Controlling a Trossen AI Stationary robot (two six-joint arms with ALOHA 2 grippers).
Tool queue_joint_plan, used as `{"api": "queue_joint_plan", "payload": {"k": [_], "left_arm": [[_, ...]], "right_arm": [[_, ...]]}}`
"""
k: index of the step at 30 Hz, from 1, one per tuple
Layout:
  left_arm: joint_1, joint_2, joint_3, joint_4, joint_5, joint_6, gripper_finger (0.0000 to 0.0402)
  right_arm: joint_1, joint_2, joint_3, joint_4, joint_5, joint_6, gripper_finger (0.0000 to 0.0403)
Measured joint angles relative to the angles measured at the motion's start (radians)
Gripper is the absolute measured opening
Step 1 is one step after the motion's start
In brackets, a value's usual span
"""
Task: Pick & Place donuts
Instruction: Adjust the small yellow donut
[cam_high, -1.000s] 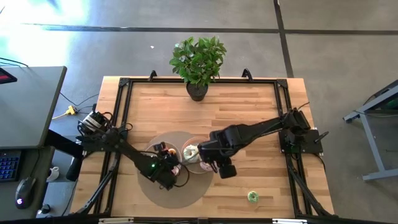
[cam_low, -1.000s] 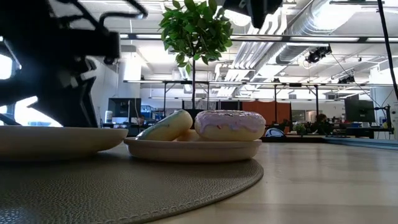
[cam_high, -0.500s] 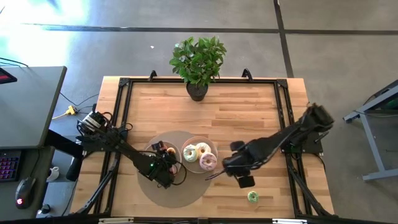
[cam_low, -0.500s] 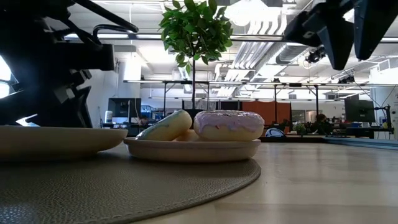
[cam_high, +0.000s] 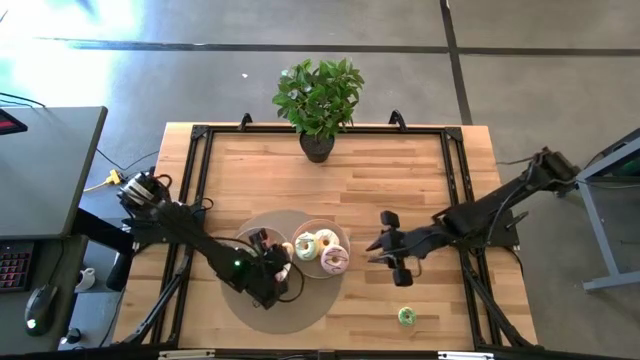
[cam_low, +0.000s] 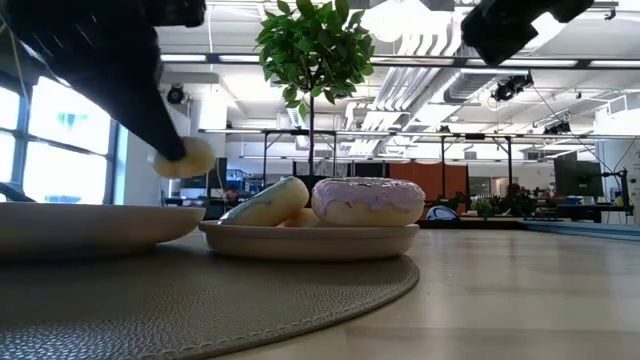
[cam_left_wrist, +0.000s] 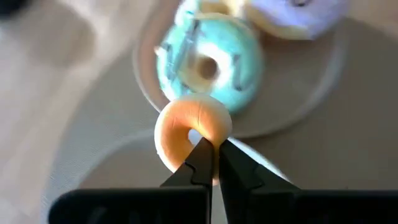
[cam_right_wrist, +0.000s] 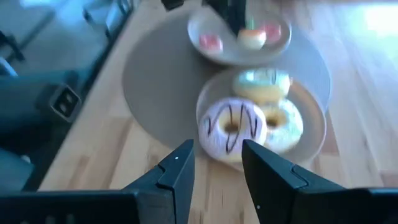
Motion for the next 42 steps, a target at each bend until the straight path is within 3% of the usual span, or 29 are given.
{"api": "queue_joint_plan", "payload": {"k": [5, 9, 12, 17, 19, 21, 24, 28, 36, 39, 42], "left_arm": [[-0.012, -0.092, 0.001, 0.003, 0.193, -0.017, 0.0006], [-0.032, -0.164, 0.001, 0.070, 0.255, -0.005, 0.0003], [-0.054, -0.207, 0.001, 0.118, 0.217, 0.018, 0.0002], [-0.113, -0.250, 0.001, 0.229, 0.007, 0.118, 0.0002], [-0.129, -0.249, 0.001, 0.288, -0.034, 0.168, 0.0002], [-0.132, -0.248, 0.000, 0.335, -0.038, 0.203, 0.0001], [-0.126, -0.248, 0.000, 0.376, -0.034, 0.221, 0.0001], [-0.093, -0.248, 0.000, 0.424, -0.016, 0.255, 0.0001], [-0.087, -0.248, 0.000, 0.444, -0.003, 0.245, 0.0001], [-0.087, -0.248, 0.000, 0.441, -0.014, 0.246, 0.0001], [-0.088, -0.248, 0.000, 0.444, -0.025, 0.246, 0.0001]], "right_arm": [[-0.002, -0.107, -0.113, 0.129, -0.054, -0.071, 0.0130], [-0.010, -0.162, -0.172, 0.259, -0.054, -0.168, 0.0130], [-0.021, -0.174, -0.193, 0.357, -0.054, -0.239, 0.0130], [-0.069, -0.109, -0.193, 0.516, -0.057, -0.414, 0.0130], [-0.104, -0.045, -0.193, 0.615, -0.070, -0.478, 0.0130], [-0.148, 0.040, -0.190, 0.758, -0.120, -0.520, 0.0130], [-0.212, 0.167, -0.147, 0.882, -0.279, -0.525, 0.0130], [-0.261, 0.316, -0.022, 0.866, -0.446, -0.520, 0.0130], [-0.289, 0.498, 0.273, 0.621, -0.484, -0.541, 0.0130], [-0.287, 0.520, 0.319, 0.503, -0.545, -0.542, 0.0130], [-0.278, 0.521, 0.329, 0.527, -0.591, -0.551, 0.0130]]}}
